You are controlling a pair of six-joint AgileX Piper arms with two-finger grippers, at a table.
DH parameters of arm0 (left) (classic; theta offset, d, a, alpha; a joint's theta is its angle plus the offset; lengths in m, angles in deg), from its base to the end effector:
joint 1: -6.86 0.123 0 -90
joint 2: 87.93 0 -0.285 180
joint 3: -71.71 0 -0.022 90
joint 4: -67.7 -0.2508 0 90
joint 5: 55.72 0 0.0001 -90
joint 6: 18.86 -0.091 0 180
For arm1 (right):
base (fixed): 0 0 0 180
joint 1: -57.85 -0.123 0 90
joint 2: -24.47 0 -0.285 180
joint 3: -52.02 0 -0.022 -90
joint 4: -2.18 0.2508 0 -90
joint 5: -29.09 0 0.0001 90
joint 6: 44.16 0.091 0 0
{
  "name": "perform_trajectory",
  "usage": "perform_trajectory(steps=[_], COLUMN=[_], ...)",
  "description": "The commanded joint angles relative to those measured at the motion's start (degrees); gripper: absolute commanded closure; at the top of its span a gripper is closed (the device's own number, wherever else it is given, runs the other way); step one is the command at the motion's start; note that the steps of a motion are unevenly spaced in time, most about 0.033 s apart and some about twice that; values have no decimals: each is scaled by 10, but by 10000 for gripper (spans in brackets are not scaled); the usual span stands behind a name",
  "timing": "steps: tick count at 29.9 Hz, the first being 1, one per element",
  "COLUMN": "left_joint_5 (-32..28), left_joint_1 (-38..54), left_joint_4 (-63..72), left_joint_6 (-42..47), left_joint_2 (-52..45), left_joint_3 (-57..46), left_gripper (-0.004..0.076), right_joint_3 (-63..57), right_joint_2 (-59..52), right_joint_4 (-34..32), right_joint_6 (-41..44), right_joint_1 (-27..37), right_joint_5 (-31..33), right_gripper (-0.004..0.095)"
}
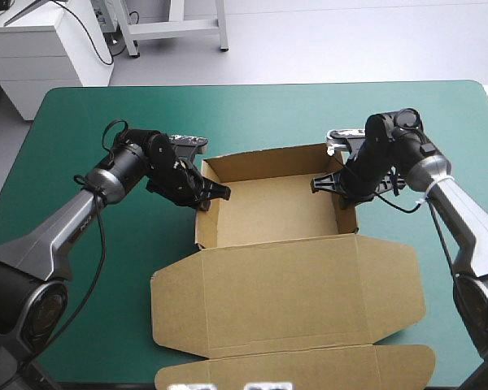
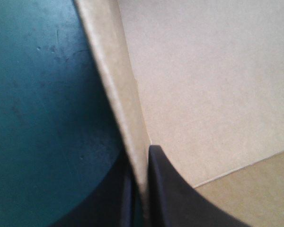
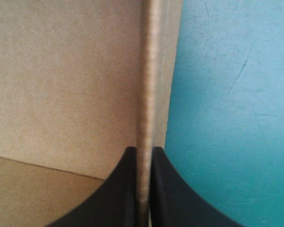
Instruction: Fold the box
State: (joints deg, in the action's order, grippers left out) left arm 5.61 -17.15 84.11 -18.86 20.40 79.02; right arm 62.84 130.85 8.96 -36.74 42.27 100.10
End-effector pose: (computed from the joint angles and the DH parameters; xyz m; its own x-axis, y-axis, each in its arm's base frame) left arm 0.3271 -0.1704 0.2836 -0.9222 0.2624 -0.2840 0.3410 0.8982 -0.2773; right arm 0.3375 0.1047 0.3061 -0.9721 -0.0984 -0.2129 -0.1312 0.9805 0.1462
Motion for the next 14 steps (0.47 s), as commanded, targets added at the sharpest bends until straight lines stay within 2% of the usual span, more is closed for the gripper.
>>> perform_trajectory(steps=[1, 14], left_joint_5=[7, -12], left_joint_1=[-7, -6], left_joint_4=[39, 27], left_joint_6=[-32, -49], left_joint_2=[-10, -4], left_joint_3=[15, 15], left_gripper=[732, 732], right_joint_3=[17, 17], right_joint_2=[-12, 26], right_joint_4=[44, 67], right_joint_6=[-13, -30], right_joint_1=[-3, -3], right_joint_5=[-30, -16], right_gripper=[920, 922])
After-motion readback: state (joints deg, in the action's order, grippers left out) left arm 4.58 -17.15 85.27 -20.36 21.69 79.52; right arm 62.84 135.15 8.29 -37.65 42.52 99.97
